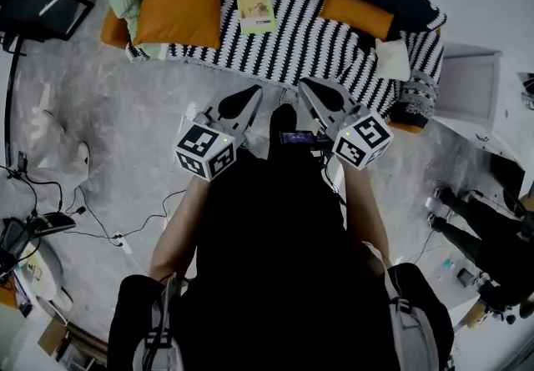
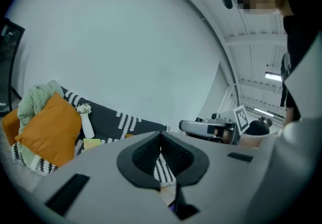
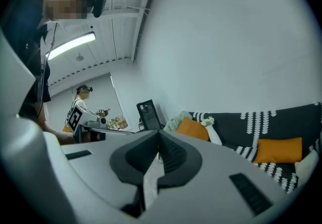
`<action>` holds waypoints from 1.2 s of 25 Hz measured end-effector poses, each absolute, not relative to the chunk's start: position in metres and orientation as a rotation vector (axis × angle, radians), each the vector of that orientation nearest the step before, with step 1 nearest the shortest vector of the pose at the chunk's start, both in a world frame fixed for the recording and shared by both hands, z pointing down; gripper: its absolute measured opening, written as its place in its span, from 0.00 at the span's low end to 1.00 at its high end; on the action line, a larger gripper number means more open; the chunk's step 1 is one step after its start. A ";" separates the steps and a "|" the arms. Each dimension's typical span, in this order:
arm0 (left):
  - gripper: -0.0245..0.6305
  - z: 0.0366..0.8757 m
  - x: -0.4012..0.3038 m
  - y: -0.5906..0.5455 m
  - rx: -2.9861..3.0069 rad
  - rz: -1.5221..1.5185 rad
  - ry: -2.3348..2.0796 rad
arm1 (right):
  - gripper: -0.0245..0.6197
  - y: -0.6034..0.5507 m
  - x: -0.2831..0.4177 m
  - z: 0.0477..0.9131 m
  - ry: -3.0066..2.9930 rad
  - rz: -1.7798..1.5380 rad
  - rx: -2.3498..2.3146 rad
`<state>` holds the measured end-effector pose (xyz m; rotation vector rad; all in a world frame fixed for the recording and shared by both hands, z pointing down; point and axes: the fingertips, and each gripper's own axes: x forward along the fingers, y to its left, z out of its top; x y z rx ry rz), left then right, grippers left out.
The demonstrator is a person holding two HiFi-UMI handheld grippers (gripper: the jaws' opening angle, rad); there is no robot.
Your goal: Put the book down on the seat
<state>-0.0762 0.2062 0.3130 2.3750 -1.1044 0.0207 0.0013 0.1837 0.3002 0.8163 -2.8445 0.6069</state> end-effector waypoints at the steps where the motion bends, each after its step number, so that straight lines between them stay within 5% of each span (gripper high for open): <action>1: 0.06 0.313 -0.080 0.216 2.377 0.014 -1.097 | 0.06 0.195 -0.003 0.300 -2.841 0.600 0.823; 13: 0.06 0.312 -0.093 0.308 2.446 0.022 -1.009 | 0.06 0.292 -0.019 0.300 -2.823 0.592 0.938; 30: 0.06 0.305 -0.056 0.298 2.393 -0.011 -1.044 | 0.06 0.282 0.025 0.286 -2.816 0.572 0.911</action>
